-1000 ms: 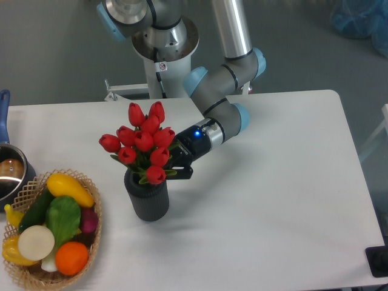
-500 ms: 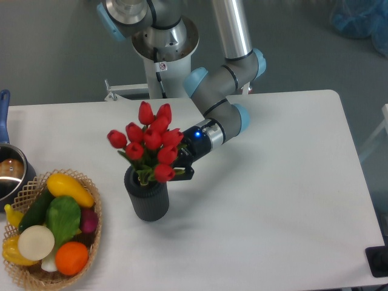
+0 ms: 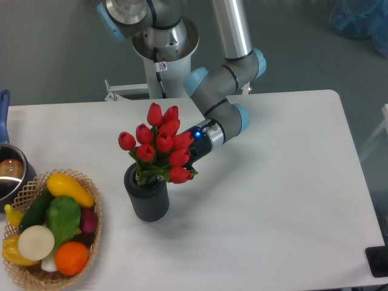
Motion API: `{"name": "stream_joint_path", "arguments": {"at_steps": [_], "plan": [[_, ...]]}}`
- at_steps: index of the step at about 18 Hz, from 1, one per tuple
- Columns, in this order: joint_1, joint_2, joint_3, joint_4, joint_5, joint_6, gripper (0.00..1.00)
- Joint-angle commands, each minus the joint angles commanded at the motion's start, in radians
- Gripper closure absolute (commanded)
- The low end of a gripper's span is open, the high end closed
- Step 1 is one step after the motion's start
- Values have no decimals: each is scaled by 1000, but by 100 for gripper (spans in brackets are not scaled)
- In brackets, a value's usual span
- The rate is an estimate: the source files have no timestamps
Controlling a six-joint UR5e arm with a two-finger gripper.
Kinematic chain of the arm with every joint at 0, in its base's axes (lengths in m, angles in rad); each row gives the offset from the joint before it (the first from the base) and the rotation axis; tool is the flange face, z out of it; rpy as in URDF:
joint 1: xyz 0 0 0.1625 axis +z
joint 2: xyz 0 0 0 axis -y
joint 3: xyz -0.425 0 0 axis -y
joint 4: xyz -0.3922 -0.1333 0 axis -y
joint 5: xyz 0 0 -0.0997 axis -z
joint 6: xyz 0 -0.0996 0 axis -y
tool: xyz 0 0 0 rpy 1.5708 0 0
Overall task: Insert the flowers into the vase
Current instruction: 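Adjust the bouquet upright inside the vase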
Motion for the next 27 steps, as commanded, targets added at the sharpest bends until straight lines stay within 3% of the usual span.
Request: {"name": "stream_joint_path", "arguments": {"at_steps": [2,7,11,19,27], "plan": [[2,3,0,2,2,0,53],[2,18,0,0,2,0,49],[2,21,0,2,3,3,36],[0,23,0,2,3,8,26],[5,28,-3,3,58,8,4]]}}
